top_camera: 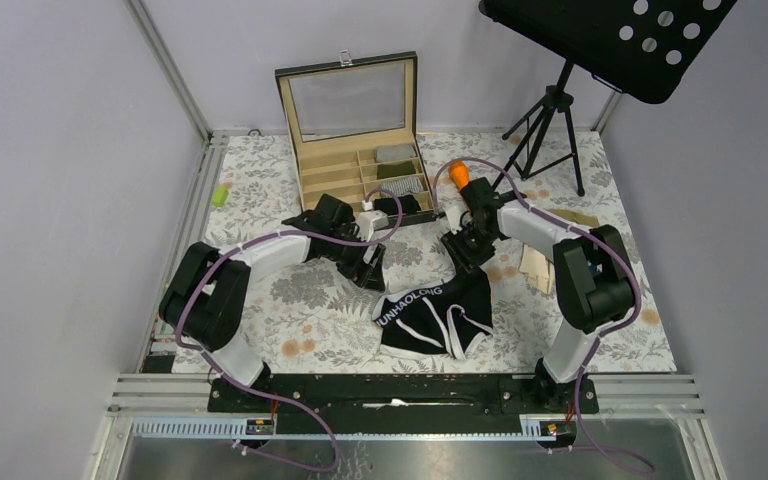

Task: Roll the underwear
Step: Place the underwear at the center of the board, then flatten out the underwear at the center of the board.

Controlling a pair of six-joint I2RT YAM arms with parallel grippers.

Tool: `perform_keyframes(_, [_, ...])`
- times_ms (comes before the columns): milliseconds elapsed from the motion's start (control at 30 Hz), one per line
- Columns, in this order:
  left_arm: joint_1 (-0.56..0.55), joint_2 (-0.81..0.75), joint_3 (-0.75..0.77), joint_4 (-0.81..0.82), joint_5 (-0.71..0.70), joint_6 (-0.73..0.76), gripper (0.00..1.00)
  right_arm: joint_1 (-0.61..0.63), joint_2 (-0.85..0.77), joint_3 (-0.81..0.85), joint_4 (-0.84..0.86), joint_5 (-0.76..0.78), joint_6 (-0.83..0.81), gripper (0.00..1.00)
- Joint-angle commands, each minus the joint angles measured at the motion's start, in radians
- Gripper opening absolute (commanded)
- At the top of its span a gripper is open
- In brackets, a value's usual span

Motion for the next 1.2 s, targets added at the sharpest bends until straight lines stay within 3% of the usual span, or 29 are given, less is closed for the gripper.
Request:
perform_keyframes(0, [-0.005,0.011,0.026,0.027,0.060,-0.020,0.79,0.038,-0.003,0.019,0.017,0.026,-0.023,0.47])
perform_keyframes(267, [-0.009,0.026,0.027,0.037,0.060,-0.032,0.79,0.066,0.038,0.032,0.032,0.070,-0.027,0.48])
perform_keyframes(467, [-0.018,0.043,0.037,0.049,0.059,-0.043,0.79,0.073,0.059,0.030,0.030,0.117,-0.008,0.37])
perform_keyframes(567, [-0.023,0.049,0.037,0.054,0.057,-0.044,0.79,0.078,0.046,0.013,0.029,0.116,-0.010,0.27])
perform_keyframes(700, [-0.025,0.049,0.038,0.058,0.051,-0.045,0.79,0.081,0.012,0.030,0.007,0.110,-0.004,0.01])
perform_keyframes(733, [-0.025,0.047,0.040,0.058,0.048,-0.044,0.79,0.082,-0.004,0.041,-0.004,0.104,-0.002,0.00])
perform_keyframes(967, [-0.025,0.025,0.052,0.045,0.035,-0.036,0.79,0.080,-0.200,0.112,-0.108,-0.013,-0.014,0.00])
perform_keyframes(1167, [-0.023,0.027,0.100,-0.016,0.041,0.043,0.79,0.079,-0.400,0.051,-0.127,-0.132,-0.086,0.00])
